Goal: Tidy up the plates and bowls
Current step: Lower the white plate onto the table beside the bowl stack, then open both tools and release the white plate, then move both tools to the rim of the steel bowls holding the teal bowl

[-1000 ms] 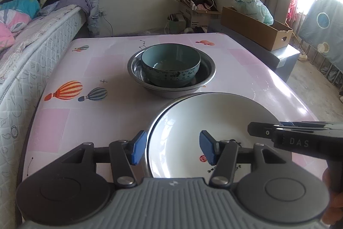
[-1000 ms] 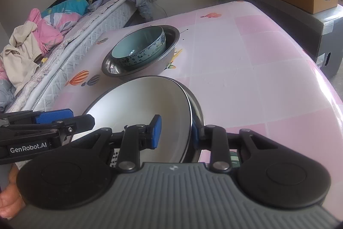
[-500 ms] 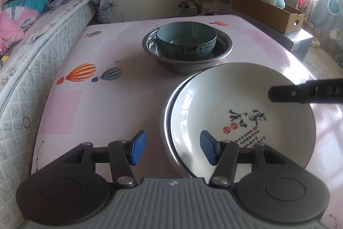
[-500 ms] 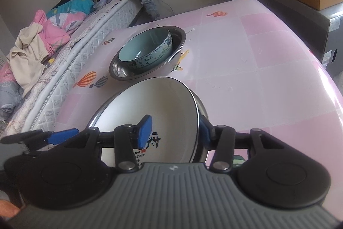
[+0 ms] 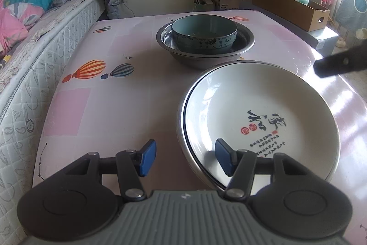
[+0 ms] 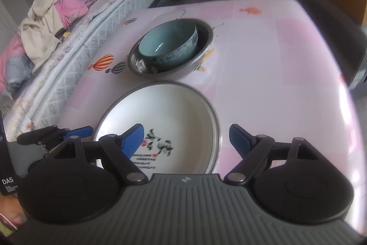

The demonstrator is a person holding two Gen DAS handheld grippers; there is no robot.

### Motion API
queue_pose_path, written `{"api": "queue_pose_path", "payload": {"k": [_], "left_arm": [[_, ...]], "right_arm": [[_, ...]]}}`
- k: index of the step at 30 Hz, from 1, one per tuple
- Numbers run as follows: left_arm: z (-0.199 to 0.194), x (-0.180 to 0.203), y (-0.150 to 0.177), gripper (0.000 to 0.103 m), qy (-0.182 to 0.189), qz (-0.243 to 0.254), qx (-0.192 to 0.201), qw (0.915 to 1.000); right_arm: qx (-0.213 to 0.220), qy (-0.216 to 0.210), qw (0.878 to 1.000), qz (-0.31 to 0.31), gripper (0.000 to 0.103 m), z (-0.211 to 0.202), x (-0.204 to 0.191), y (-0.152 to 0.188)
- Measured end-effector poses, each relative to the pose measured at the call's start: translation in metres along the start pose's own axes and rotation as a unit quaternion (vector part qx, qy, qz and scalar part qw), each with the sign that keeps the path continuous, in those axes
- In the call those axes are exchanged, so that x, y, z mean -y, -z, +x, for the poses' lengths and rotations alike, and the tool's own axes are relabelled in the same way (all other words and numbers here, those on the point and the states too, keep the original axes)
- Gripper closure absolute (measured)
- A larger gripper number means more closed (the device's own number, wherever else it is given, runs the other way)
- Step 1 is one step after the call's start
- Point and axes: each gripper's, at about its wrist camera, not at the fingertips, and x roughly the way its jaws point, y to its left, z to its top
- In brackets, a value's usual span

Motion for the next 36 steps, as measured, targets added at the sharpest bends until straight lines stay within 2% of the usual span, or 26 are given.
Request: {"api": "queue_pose_path", "payload": {"k": [4, 6, 9, 14, 20, 25, 30, 36], "left_arm": [[-0.005, -0.002, 0.002, 0.046, 0.011, -0.015, 0.004, 0.9998], [-0.009, -0.003, 0.003, 0.046, 0.021, -0.022, 0.008, 0.9995], [-0.013, -0.002, 0.001, 0.044, 0.016, -0.02, 0.006, 0.9997], [-0.025, 0.0, -0.005, 0.025, 0.003, -0.011, 0.003, 0.9999], [-0.045, 0.006, -0.011, 0.016, -0.019, 0.001, 0.013, 0.9997], [-0.066, 0.008, -0.012, 0.012, -0.016, -0.006, 0.025, 0.9995], [-0.084, 0.007, -0.009, 0.011, -0.025, -0.007, 0.035, 0.9991], [-0.1, 0.001, -0.006, 0.01, -0.031, -0.011, 0.047, 0.9984]], "right_arm": [[0.028, 0.02, 0.999, -0.004, 0.02, -0.023, 0.008, -0.005], [0.046, 0.021, 0.999, 0.009, 0.02, -0.031, 0.013, 0.004], [0.063, 0.011, 0.997, 0.032, 0.02, -0.034, 0.018, 0.026], [0.062, 0.002, 0.995, 0.079, 0.02, -0.022, 0.017, 0.07], [0.061, 0.001, 0.993, 0.104, 0.02, -0.025, 0.007, 0.103], [0.08, 0.025, 0.992, 0.09, 0.013, -0.047, -0.001, 0.105], [0.112, 0.058, 0.99, 0.068, 0.001, -0.078, -0.009, 0.098], [0.146, 0.123, 0.982, 0.007, 0.001, -0.114, -0.024, 0.083]]}}
